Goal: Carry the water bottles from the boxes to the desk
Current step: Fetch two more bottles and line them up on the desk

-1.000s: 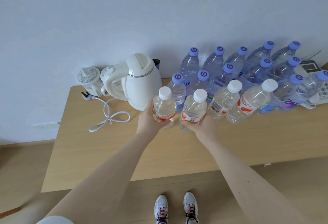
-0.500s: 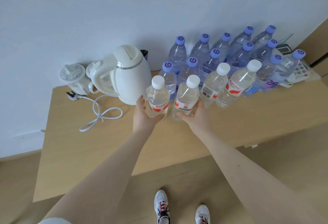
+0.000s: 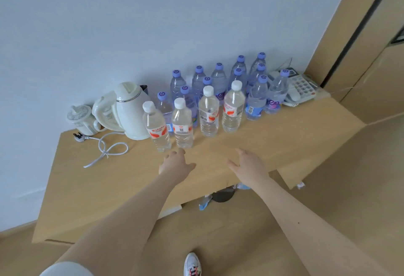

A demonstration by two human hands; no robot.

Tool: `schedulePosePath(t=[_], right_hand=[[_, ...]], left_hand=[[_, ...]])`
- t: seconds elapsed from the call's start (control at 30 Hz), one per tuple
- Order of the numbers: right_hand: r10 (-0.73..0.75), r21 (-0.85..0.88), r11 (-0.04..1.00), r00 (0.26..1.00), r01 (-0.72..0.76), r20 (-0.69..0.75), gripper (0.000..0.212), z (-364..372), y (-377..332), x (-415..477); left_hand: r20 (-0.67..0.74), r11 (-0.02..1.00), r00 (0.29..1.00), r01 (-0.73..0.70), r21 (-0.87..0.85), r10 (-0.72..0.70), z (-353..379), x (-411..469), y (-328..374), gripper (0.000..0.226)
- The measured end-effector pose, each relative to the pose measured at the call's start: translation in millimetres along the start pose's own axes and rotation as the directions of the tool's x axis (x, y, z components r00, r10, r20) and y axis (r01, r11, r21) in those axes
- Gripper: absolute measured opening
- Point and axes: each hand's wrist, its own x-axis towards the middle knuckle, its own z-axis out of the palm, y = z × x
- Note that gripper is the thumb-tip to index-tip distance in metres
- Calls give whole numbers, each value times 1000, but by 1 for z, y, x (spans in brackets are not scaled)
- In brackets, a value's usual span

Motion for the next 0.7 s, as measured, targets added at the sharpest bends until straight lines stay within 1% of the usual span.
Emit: schedulePosePath(t=[0.13, 0.27, 0.33, 0.4, 0.5, 0.7], right_hand=[[64, -87, 994, 995, -70, -72, 59, -27, 81, -61], [200, -91, 973, 973, -211, -113, 61, -49, 171, -132], [268, -82, 957, 955, -280, -126, 60, -58, 214, -170], [335, -68, 935, 930, -348, -149, 57, -65, 250, -205], [456, -6, 887, 877, -462, -152, 55, -70, 297, -254], [644, 112, 765, 752, -634, -140, 56, -73, 377, -328]], left_hand=[[59, 972, 982, -185, 148, 178, 35, -38, 86, 56], [160, 871, 919, -393, 296, 360, 90, -86, 175, 53], [240, 781, 863, -505, 366, 445, 121, -114, 215, 52], [326, 657, 787, -617, 434, 524, 151, -144, 250, 51], [416, 485, 668, -739, 467, 617, 184, -184, 302, 51], [523, 290, 491, -860, 421, 696, 227, -234, 393, 50]])
